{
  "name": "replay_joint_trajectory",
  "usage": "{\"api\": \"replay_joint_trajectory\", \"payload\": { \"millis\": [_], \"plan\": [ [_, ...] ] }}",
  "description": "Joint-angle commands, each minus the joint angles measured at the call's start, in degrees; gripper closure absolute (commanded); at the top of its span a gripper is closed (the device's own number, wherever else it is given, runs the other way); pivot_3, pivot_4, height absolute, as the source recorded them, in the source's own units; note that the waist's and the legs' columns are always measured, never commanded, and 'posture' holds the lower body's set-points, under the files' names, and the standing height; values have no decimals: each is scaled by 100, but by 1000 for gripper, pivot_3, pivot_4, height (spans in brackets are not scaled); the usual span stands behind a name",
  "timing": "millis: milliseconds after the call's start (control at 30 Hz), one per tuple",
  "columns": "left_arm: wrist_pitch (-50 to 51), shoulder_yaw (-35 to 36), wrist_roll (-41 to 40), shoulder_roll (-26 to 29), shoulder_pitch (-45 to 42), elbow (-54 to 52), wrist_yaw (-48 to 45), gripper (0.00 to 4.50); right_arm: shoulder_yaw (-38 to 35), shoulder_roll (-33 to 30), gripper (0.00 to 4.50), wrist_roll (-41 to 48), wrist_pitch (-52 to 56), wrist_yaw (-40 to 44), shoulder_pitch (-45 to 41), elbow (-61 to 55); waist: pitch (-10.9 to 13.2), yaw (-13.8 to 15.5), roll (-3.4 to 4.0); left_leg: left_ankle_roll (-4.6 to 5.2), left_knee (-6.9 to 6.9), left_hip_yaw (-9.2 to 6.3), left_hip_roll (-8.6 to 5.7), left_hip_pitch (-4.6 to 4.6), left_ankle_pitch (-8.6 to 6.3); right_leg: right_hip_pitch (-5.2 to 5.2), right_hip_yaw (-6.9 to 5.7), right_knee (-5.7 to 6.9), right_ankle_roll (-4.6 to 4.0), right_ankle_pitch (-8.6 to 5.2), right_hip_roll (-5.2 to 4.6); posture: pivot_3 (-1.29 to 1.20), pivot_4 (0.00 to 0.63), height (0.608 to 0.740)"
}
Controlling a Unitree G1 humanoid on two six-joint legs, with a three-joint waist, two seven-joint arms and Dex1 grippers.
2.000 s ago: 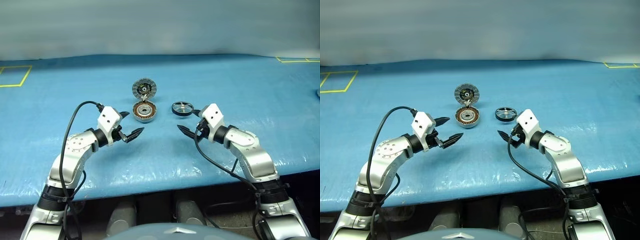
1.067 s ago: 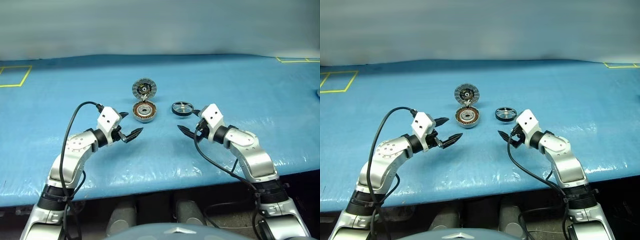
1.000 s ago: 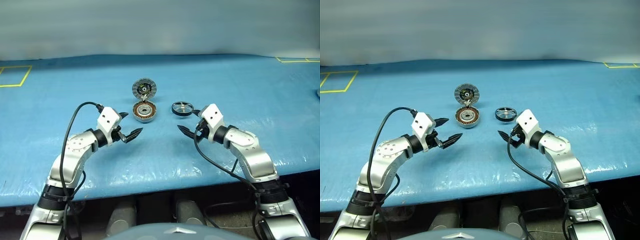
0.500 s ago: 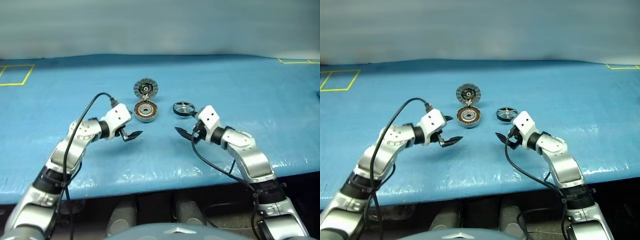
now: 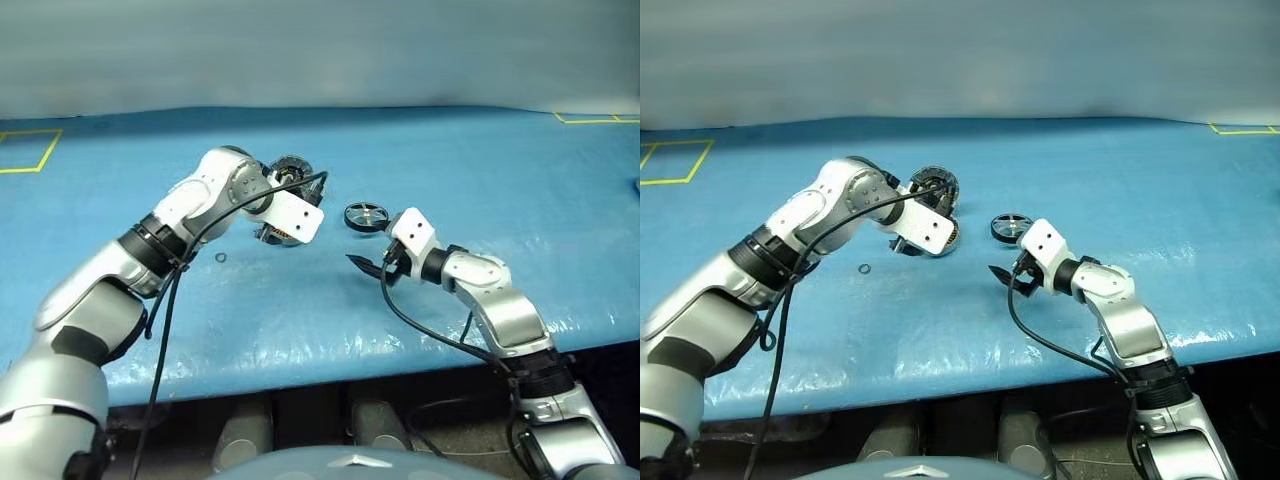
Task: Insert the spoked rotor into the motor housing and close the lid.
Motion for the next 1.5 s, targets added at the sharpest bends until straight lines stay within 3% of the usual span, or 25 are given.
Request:
{"api": "replay_joint_trajectory", "payload": {
  "millis": [33,433,1500],
  "plan": [
    [-328,-52,369,-259,-272,309,-35,0,-245,-126,34,142,85,44,43,-414,1,4,-1,0,1,0,0,0,0,0,0,0,1,0,0,0,150,740],
    [-1016,-140,1114,-630,-295,1230,-34,0,-226,-109,34,133,247,-88,213,-719,4,1,-5,5,25,2,-1,-6,-1,3,4,8,12,4,0,0,150,740],
    [-1361,-51,1411,-1262,-565,2980,520,0,-109,15,34,-102,108,-518,213,-1014,4,4,-5,12,58,2,-2,-8,-5,10,5,19,22,11,0,0,150,740]
  ]
}}
